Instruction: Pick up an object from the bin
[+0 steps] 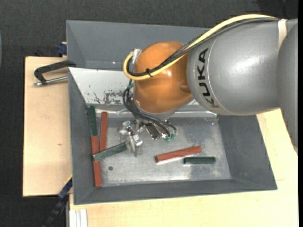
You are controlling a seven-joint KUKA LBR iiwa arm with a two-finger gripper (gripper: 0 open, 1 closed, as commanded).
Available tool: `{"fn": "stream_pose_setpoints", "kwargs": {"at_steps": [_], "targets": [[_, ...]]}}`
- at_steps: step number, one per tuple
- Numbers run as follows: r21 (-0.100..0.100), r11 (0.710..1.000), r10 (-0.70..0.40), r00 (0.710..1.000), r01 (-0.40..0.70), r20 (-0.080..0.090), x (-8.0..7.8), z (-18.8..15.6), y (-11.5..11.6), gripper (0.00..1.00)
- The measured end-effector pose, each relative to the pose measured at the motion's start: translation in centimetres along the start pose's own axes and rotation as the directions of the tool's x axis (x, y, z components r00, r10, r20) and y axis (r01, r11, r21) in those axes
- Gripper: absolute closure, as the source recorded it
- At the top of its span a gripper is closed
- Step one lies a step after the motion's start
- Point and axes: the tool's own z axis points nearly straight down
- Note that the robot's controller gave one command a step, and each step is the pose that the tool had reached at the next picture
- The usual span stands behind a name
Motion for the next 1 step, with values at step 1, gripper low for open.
{"fn": "stream_pose_setpoints", "kwargs": {"at_steps": [1], "targets": [[0.004,0.999,-0.054,0.998,0.054,0.011,-0.62,-3.56,1.67,1.00]]}}
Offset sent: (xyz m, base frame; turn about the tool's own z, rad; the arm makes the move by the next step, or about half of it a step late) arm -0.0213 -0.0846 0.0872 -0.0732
